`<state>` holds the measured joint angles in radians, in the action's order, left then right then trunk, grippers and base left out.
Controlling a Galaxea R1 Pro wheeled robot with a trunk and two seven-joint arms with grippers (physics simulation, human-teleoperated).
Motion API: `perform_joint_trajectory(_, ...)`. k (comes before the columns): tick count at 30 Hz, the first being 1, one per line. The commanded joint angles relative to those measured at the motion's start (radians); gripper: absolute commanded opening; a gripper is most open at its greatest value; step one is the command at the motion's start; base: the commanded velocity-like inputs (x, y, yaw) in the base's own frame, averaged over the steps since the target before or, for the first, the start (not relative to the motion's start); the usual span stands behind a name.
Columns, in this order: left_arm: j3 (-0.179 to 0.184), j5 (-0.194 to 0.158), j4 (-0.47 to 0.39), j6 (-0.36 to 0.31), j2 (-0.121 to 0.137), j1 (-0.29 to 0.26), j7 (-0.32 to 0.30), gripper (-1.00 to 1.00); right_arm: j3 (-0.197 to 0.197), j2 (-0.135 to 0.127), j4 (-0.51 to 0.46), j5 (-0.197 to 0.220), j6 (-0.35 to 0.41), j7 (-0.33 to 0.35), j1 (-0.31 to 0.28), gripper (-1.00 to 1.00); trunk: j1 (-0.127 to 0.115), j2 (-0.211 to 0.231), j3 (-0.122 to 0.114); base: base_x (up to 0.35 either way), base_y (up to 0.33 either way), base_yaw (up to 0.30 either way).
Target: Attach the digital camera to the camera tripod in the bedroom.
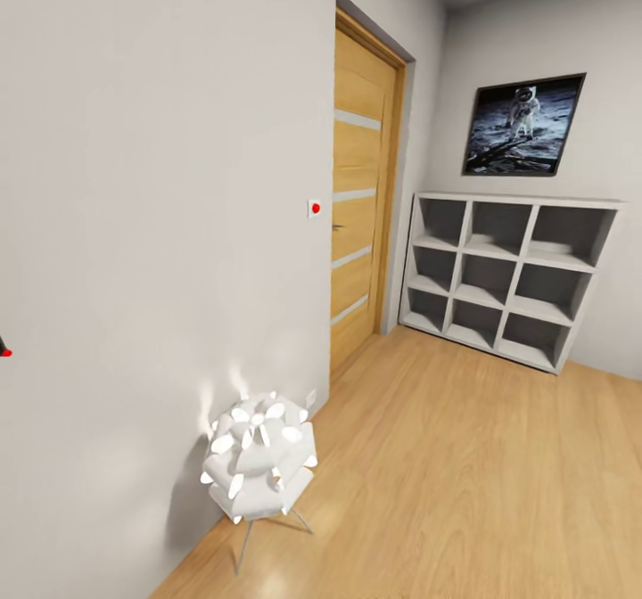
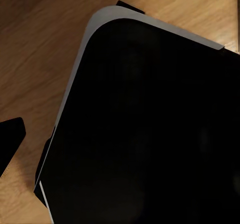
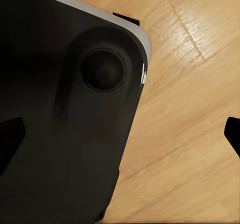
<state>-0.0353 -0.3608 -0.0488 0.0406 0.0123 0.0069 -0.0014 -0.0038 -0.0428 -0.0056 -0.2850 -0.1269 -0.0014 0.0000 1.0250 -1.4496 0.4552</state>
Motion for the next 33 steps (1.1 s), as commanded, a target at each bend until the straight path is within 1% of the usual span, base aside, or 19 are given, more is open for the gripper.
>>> perform_joint_trajectory(1, -0.003, -0.003, -0.002, 0.001, 0.0, 0.001, 0.0, 1.0, -0.001, 0.0, -0.001, -0.005, -0.002, 0.0, 0.0, 1.0, 0.0, 0.0, 0.001, 0.0, 0.0, -0.287)
perform_joint_trajectory(33, -0.003, -0.003, -0.002, 0.001, 0.0, 0.001, 0.0, 1.0, -0.001, 0.0, -0.001, -0.006, -0.002, 0.0, 0.0, 1.0, 0.0, 0.0, 0.001, 0.0, 0.0, -0.287)
